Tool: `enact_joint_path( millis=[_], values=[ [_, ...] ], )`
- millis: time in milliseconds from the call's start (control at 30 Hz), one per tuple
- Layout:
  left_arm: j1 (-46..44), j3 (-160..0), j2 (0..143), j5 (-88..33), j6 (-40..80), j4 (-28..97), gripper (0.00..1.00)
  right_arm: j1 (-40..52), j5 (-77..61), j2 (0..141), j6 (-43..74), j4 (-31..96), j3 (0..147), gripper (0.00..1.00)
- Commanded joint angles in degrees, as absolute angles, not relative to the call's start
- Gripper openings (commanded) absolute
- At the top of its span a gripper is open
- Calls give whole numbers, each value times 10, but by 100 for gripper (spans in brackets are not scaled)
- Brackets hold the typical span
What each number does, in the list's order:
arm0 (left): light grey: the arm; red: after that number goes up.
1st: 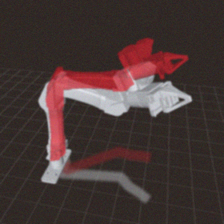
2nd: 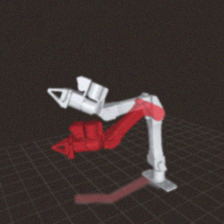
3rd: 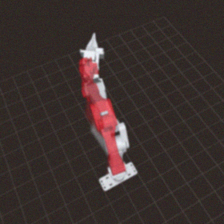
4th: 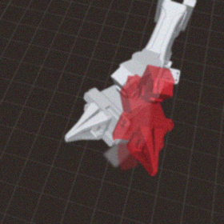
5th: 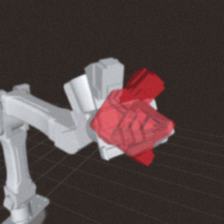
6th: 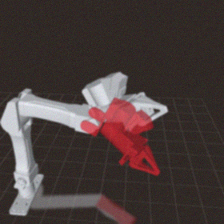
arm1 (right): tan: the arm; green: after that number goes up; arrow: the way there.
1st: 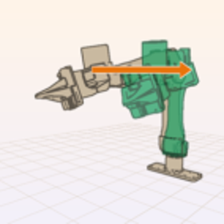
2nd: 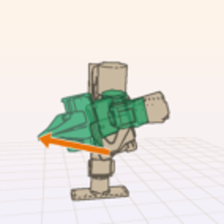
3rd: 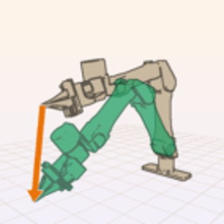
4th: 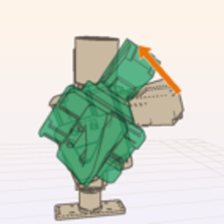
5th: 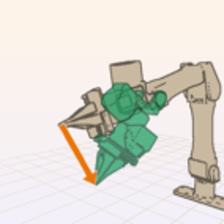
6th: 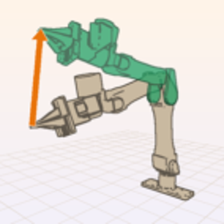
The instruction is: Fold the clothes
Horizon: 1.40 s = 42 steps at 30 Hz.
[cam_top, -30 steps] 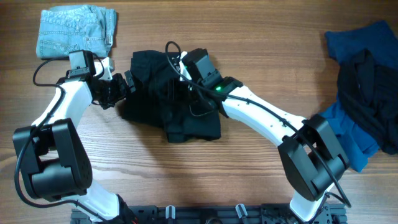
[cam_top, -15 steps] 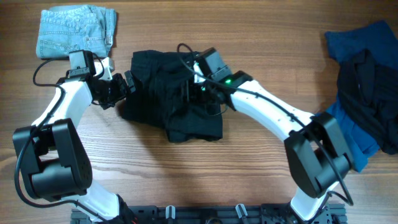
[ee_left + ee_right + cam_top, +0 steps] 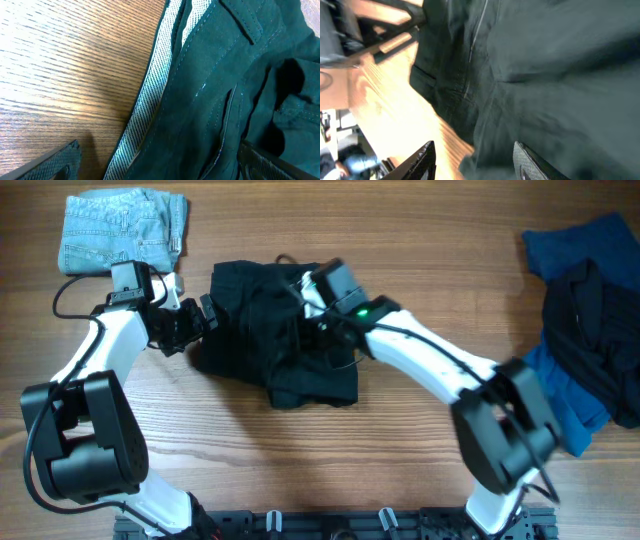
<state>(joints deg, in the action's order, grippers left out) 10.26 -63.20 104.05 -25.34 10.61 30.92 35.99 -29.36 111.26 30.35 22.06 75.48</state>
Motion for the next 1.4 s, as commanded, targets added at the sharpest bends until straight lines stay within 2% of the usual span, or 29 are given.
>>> enact_joint_path(
  millis=[0,467,600,933,1100,1367],
  values=[
    [107,-628,1048,-250,107,311,100,362,-312,1158,313,199,756,50],
    [107,-628,1048,-244,107,311,100,303,-243,1187,317,265,756,52],
    [107,-628,1048,-239,107,313,100,300,-190,1187,316,297,756,57],
    [107,-628,1048,-239,107,313,100,300,-254,1187,315,260,756,59],
    [107,-628,1048,-239,107,314,100,297,-179,1187,316,310,756,60],
    [107,-628,1048,-224,107,316,100,218,-137,1187,300,372,756,60]
  ],
)
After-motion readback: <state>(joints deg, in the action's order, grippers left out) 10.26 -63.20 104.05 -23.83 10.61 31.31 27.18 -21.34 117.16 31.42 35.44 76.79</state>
